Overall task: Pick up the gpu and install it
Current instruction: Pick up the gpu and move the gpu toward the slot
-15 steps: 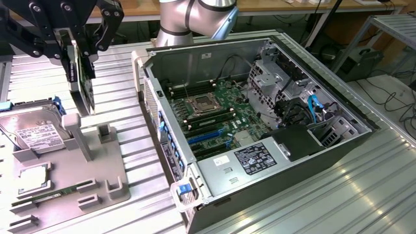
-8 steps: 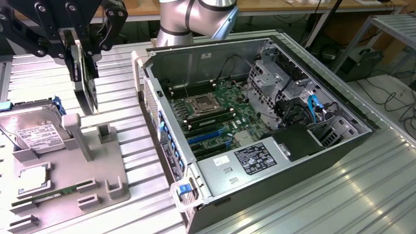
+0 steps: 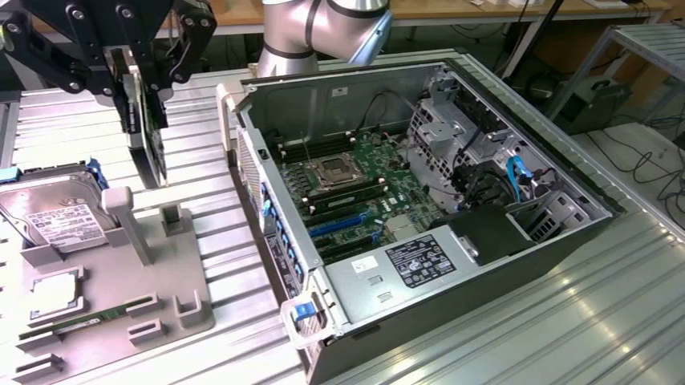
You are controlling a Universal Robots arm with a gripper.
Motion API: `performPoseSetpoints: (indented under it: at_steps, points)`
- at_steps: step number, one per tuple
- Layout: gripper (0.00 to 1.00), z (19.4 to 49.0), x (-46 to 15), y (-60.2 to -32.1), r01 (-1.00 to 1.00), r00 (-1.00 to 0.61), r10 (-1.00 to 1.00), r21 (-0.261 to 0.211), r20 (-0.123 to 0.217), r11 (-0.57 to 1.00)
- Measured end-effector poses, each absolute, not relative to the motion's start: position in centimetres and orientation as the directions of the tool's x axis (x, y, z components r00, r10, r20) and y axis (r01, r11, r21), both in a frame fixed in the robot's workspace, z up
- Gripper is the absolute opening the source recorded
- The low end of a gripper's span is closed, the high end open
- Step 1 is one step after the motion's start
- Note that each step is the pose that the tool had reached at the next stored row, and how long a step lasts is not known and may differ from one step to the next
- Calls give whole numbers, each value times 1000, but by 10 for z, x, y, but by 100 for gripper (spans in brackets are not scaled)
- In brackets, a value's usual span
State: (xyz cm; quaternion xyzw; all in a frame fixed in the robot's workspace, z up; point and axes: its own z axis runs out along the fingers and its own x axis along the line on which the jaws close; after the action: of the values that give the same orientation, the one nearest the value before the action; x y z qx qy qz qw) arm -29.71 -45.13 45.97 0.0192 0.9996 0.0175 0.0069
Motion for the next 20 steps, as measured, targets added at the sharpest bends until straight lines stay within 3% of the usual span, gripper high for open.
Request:
performPoseSetpoints:
  at_steps: [20]
  points:
    - [27, 459, -286, -451, 38, -999, 39, 35, -13, 999]
